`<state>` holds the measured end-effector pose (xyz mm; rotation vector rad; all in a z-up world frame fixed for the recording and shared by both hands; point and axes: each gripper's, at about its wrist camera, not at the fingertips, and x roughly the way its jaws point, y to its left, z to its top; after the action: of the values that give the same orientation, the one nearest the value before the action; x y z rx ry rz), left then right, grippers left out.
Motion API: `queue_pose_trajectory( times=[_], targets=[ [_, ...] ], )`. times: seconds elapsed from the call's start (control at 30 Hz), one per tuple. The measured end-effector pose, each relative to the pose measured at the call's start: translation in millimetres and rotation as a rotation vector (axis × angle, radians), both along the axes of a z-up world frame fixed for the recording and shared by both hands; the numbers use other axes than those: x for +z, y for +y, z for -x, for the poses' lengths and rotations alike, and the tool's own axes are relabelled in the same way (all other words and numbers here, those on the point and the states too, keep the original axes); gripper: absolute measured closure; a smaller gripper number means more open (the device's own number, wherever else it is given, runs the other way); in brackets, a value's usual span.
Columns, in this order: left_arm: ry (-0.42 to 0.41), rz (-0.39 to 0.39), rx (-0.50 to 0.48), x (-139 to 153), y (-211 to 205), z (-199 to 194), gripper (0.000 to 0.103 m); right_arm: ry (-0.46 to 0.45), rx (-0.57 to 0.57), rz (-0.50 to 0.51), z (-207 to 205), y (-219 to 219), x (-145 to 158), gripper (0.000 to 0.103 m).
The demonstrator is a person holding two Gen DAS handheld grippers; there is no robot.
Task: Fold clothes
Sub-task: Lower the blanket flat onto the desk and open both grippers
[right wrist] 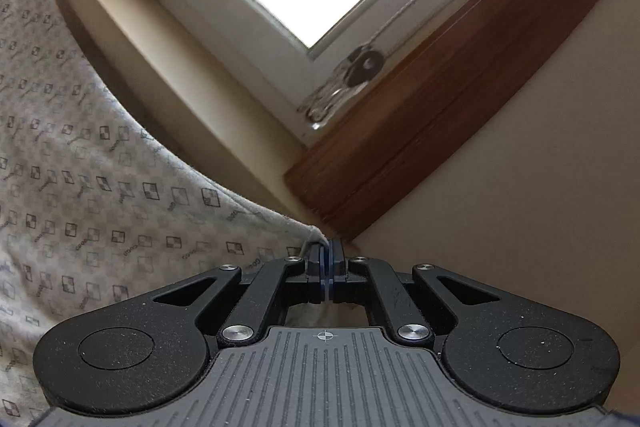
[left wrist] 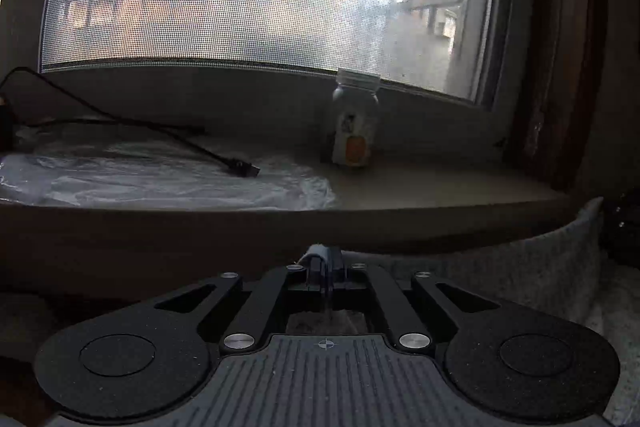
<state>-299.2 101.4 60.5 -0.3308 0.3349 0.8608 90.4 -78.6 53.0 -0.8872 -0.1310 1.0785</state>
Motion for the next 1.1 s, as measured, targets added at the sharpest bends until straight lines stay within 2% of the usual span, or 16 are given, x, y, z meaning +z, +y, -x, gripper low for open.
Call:
queue_pose_trajectory(
  times=[0.1, 0.13, 0.17, 0.2, 0.27, 0.3, 0.37, 0.5, 0.57, 0.6, 0.77, 0.93, 1.0, 1.1],
  targets=[
    [0.032, 0.019, 0.013, -11.5, 11.5, -2.1, 0.101, 0.025, -0.024, 0.038, -3.2, 14.1, -14.0, 0.095],
    [0.044, 0.033, 0.019, -14.3, 11.9, -1.5, 0.099, 0.062, -0.033, 0.059, -5.6, 18.2, -17.1, 0.078],
    [0.055, 0.053, 0.018, -17.2, 12.4, -0.1, 0.09, 0.126, -0.044, 0.086, -9.3, 21.7, -18.8, 0.058],
    [0.065, 0.07, 0.019, -20.6, 14.4, 1.9, 0.075, 0.192, -0.05, 0.105, -12.6, 23.0, -19.7, 0.051],
    [0.089, 0.068, 0.046, -23.1, 12.7, 8.0, 0.055, 0.328, -0.052, 0.12, -18.5, 20.0, -19.5, 0.049],
    [0.097, 0.063, 0.059, -22.8, 12.0, 11.7, 0.049, 0.388, -0.047, 0.114, -20.8, 15.9, -17.6, 0.049],
    [0.103, 0.068, 0.08, -20.4, 11.7, 22.6, 0.045, 0.463, -0.028, 0.096, -22.3, 6.0, -13.7, 0.048],
    [0.094, 0.054, 0.087, -10.3, -9.1, 45.5, 0.043, 0.509, 0.024, 0.097, -5.9, -22.0, -18.0, 0.046],
    [0.084, 0.053, 0.073, -5.7, -23.1, 51.1, 0.043, 0.546, 0.052, 0.106, 8.6, -38.5, -27.4, 0.046],
    [0.078, 0.058, 0.056, -4.0, -30.5, 51.6, 0.047, 0.553, 0.063, 0.106, 15.0, -44.6, -31.2, 0.046],
    [0.053, 0.088, -0.064, -3.0, -79.2, 48.8, 0.093, 0.528, 0.104, 0.085, 46.1, -73.3, -46.8, 0.046],
    [0.038, 0.111, -0.177, -0.5, -180.4, 26.1, 0.098, 0.532, 0.085, 0.041, 44.3, -84.2, -50.6, 0.042],
    [0.016, 0.154, -0.206, -7.1, -210.6, 24.0, 0.098, 0.556, 0.07, 0.038, 38.8, -81.9, -50.8, 0.037],
    [0.029, 0.183, -0.228, -15.1, -246.7, 21.0, 0.098, 0.586, 0.059, 0.037, 33.0, -81.7, -52.0, 0.034]
  ],
)
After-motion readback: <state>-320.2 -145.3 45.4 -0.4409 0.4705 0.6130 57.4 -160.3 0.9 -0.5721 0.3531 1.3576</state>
